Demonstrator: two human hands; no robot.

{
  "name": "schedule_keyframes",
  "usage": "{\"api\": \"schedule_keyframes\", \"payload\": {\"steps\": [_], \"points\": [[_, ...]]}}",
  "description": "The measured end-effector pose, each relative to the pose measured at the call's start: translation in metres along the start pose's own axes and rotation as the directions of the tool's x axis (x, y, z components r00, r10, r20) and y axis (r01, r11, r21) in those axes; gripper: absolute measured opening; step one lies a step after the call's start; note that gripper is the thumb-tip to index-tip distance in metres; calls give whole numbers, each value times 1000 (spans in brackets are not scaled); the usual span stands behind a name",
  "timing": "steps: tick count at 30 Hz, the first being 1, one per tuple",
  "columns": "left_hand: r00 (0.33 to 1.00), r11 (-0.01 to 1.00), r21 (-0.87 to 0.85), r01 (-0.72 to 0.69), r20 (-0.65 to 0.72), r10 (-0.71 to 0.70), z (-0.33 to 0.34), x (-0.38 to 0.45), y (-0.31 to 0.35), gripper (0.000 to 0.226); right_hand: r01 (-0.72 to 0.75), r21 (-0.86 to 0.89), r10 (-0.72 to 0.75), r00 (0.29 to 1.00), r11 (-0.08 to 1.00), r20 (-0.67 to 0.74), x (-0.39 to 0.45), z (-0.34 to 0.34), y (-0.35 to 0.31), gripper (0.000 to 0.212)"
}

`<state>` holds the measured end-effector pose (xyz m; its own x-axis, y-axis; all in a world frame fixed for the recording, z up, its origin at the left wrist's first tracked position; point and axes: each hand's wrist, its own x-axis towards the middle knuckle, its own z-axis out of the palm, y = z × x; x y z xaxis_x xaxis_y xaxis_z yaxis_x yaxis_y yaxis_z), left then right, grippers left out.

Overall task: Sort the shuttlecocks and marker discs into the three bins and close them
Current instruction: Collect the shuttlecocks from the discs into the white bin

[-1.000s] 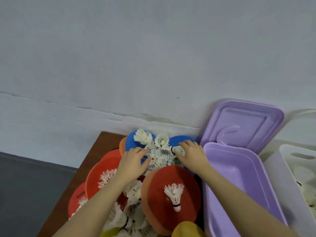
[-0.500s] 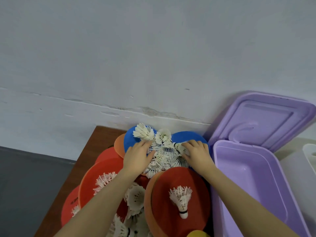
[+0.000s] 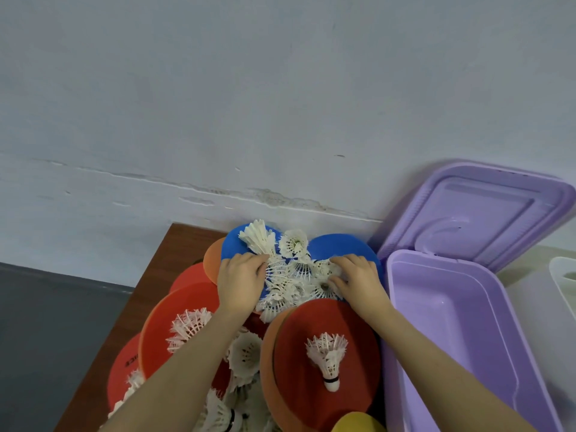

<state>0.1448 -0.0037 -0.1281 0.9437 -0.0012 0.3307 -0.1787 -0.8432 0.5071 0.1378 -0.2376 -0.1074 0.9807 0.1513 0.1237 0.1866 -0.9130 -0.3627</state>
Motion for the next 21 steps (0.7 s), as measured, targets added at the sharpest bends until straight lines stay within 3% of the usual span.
{"api": "schedule_keyframes", "payload": {"steps": [4, 8, 15, 21], "points": [[995, 989, -139, -47, -97, 34, -13, 2, 7, 19, 31, 80, -20, 990, 996, -138, 0, -8, -3, 18], [974, 981, -163, -104, -215, 67, -34, 6, 22, 16, 82, 175, -39, 971, 981, -237, -5, -25, -11, 2], [936, 949, -224, -223, -322, 144, -68, 3, 85, 14, 186, 342, -53, 930, 921, -364, -34, -88, -21, 7], [902, 876, -297, -380, -330, 279, -57, -6, 176, 21, 201, 237, -65, 874, 951, -482, -80, -151, 19, 8]]}}
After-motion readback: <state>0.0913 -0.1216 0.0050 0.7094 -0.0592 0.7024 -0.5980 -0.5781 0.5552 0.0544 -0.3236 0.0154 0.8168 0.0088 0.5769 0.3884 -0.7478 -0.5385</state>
